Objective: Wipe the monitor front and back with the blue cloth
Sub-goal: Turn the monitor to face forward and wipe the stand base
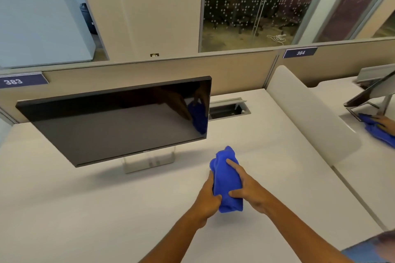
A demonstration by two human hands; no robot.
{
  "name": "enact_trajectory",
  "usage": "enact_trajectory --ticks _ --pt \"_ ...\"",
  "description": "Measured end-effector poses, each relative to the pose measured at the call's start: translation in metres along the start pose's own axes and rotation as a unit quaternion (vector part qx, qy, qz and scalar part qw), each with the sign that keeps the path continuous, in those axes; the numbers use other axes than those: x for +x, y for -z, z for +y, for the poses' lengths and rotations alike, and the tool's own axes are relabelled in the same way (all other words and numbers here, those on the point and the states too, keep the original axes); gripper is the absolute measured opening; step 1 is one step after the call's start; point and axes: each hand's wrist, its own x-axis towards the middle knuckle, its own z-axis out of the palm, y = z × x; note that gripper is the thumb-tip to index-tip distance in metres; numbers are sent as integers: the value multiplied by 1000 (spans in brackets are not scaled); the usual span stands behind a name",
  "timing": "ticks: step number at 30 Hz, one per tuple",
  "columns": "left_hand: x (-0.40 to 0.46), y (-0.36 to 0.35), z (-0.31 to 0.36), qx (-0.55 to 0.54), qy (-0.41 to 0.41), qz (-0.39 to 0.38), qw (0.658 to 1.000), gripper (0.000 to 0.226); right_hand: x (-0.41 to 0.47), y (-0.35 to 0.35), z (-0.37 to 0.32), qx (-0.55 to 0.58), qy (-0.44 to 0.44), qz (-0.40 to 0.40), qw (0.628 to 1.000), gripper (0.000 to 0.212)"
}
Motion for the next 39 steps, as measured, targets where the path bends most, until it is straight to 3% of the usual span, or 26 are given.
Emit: enact_trajectory --ticks 6,11,16,22,27,29,31,34,37,39 --pt "68 -20 23 7 -29 47 998 62 55 52 -28 -37 2 -2 999 112" --pt "108 -35 11 11 -25 92 995 24 81 79 -24 -95 -21 -13 995 122" --pt "115 -48 -19 64 -14 140 988 17 86 84 2 -173 -31 16 984 116" --pt "113 -55 -25 99 21 164 981 24 88 81 6 -268 -18 39 962 99" --pt "97 -59 -32 81 49 218 971 25 84 67 8 -321 44 104 940 73" --pt "90 -58 -39 119 50 205 970 19 83 61 9 -377 48 101 919 65" --pt "83 -55 -43 183 41 179 966 17 83 57 12 -488 35 68 869 63" --pt "74 -46 -49 259 57 139 954 38 78 52 17 -601 -7 10 799 65" --pt "62 -32 -54 309 77 115 941 57 75 47 20 -618 -25 0 786 69" --pt "49 -17 -54 379 61 145 912 64 75 43 16 -609 -27 25 792 70"
